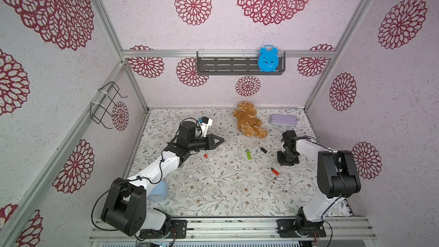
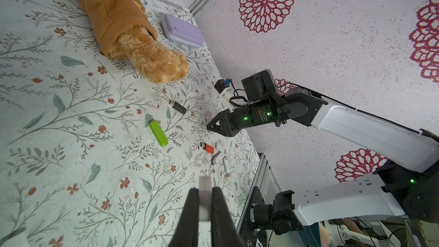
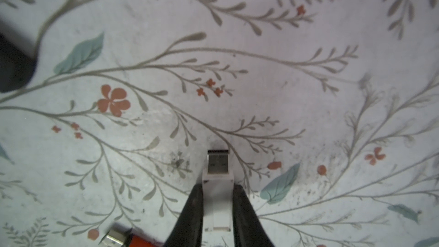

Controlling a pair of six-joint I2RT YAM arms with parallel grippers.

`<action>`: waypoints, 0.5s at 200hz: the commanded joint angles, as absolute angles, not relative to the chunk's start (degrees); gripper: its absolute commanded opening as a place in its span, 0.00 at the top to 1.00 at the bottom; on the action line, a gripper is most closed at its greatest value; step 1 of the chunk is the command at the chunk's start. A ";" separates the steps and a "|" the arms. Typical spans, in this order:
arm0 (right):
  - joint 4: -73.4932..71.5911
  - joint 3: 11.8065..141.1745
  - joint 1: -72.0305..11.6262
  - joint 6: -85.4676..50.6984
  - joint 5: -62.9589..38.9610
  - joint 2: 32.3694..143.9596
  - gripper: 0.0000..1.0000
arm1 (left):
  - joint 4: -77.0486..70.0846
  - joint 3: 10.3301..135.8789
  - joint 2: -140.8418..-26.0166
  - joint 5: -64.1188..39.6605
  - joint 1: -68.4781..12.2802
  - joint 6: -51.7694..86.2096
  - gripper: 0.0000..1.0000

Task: Close the usb drive cover
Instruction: Pick up the USB drive from the center of the board.

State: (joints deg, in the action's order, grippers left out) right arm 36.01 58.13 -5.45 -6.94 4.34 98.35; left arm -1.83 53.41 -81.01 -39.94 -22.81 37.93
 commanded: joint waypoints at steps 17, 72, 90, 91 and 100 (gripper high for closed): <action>39.42 60.18 -7.05 -4.85 6.23 93.83 0.84 | -1.81 53.53 -80.01 -39.58 -22.35 37.22 0.91; 41.57 60.35 -15.54 -7.44 -0.43 87.63 0.79 | -1.85 52.06 -78.25 -38.04 -22.24 37.35 0.90; 39.16 58.73 -20.71 -10.27 -3.25 86.46 0.78 | -2.14 51.30 -77.63 -37.20 -22.18 37.60 0.90; 39.01 58.63 -21.08 -10.45 -3.34 86.43 0.78 | -2.21 51.27 -77.62 -37.19 -22.16 37.61 0.90; 37.69 57.95 -23.81 -11.80 -3.40 86.40 0.78 | -2.33 50.91 -77.39 -36.82 -22.15 37.92 0.91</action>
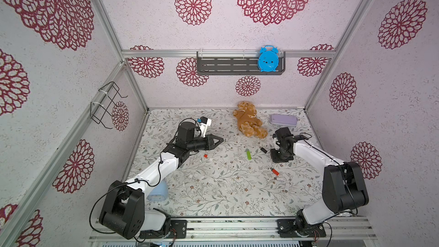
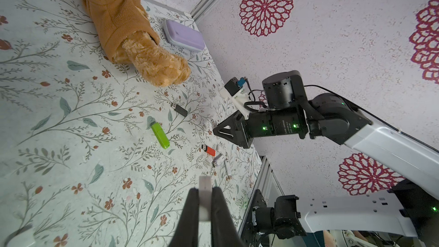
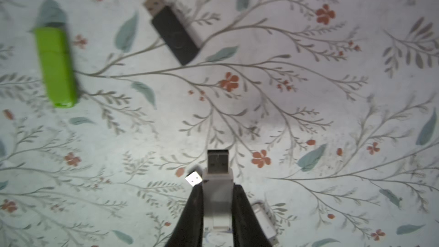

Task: Close the usb drive cover
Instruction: Pick up the USB drive from the center of the board, then place the USB drive at the center of the board.

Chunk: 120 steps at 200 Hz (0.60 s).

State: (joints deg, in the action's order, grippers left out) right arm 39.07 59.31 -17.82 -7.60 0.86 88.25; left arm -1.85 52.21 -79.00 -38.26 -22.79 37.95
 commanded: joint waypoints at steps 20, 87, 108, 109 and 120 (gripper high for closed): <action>36.09 57.22 -29.26 -13.13 -3.15 87.95 0.78 | -2.37 50.50 -77.00 -36.33 -22.10 38.06 0.90; 37.61 58.80 -38.96 -12.95 2.08 97.34 0.77 | -2.33 50.52 -76.90 -36.47 -22.14 38.24 0.90; 37.59 58.58 -39.58 -12.98 1.45 98.15 0.77 | -2.06 50.46 -76.90 -36.57 -22.13 38.15 0.91; 37.65 58.60 -39.61 -12.99 1.47 98.16 0.77 | -2.00 50.50 -76.90 -36.57 -22.14 38.10 0.91; 38.33 58.46 -39.72 -12.96 1.49 98.27 0.75 | -2.02 50.53 -76.86 -36.56 -22.03 38.06 0.90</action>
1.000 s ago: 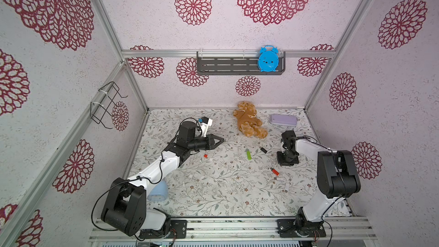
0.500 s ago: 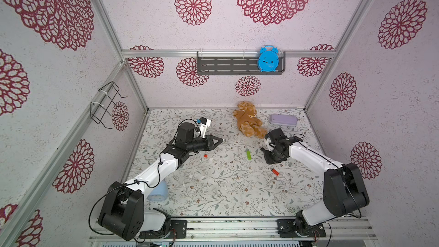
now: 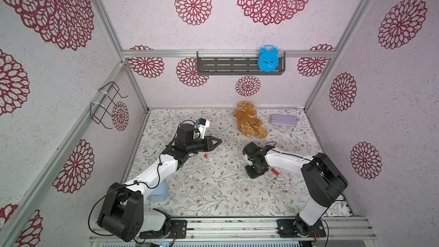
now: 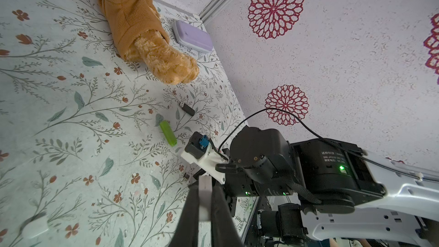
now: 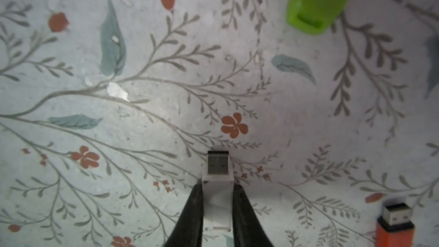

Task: Close the usb drive cover
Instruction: Place the USB drive at the center of the board, then pick up the USB drive from the center of the board.

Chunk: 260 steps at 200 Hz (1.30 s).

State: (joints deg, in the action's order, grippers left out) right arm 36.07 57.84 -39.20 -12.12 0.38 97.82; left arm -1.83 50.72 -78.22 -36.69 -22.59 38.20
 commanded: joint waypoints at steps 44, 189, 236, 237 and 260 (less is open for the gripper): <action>40.97 58.54 -39.73 -13.34 0.90 97.21 0.65 | -2.09 50.84 -77.30 -36.77 -22.05 38.02 0.90; 35.79 57.76 -39.80 -10.38 2.14 91.31 0.78 | -1.32 51.06 -78.61 -38.50 -21.99 37.73 0.90; 28.61 54.83 -39.99 -3.86 0.63 79.07 0.77 | 0.43 52.64 -80.92 -41.20 -22.14 37.03 0.90; 28.59 54.84 -39.99 -3.69 0.62 78.95 0.77 | 0.43 52.64 -80.94 -41.21 -22.14 37.02 0.90; 27.19 54.69 -40.31 0.88 -1.27 75.18 0.77 | 0.36 53.23 -81.63 -42.30 -22.23 37.16 0.90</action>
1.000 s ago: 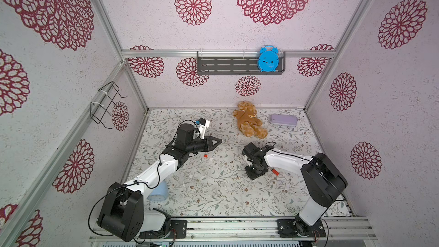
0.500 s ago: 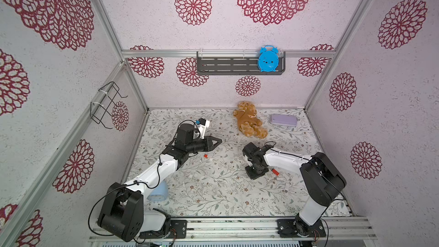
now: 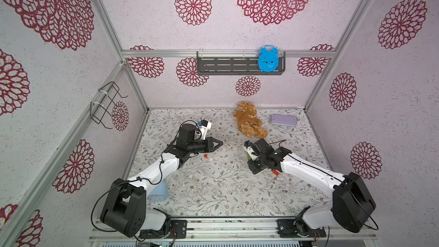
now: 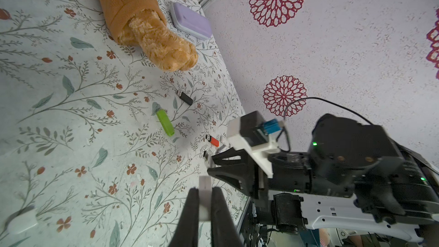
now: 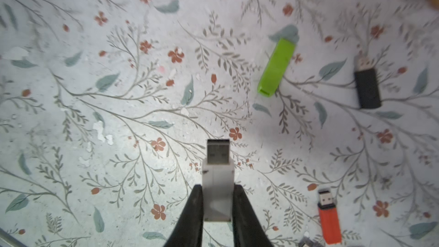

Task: Close the usb drive cover
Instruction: Pick up the USB drive from the center of the board.

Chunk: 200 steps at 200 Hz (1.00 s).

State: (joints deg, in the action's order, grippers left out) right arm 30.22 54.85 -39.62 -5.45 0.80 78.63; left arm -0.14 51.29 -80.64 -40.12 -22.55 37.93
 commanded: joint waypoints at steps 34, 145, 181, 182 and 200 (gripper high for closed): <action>21.70 52.60 -41.47 8.56 -3.65 70.52 0.78 | 1.87 55.64 -84.79 -46.04 -23.55 36.15 0.90; 20.46 58.04 -45.52 20.18 -0.02 73.43 0.78 | 6.13 60.81 -90.24 -54.29 -26.10 33.23 0.90; 19.82 59.02 -45.77 19.51 0.30 74.19 0.78 | 7.48 61.68 -90.89 -54.93 -26.37 32.67 0.90; 19.75 59.00 -45.78 19.47 0.37 74.23 0.78 | 7.52 61.69 -90.88 -54.93 -26.37 32.64 0.90; 19.01 58.89 -45.91 19.51 0.44 74.03 0.78 | 7.81 61.72 -90.88 -55.01 -26.56 32.57 0.90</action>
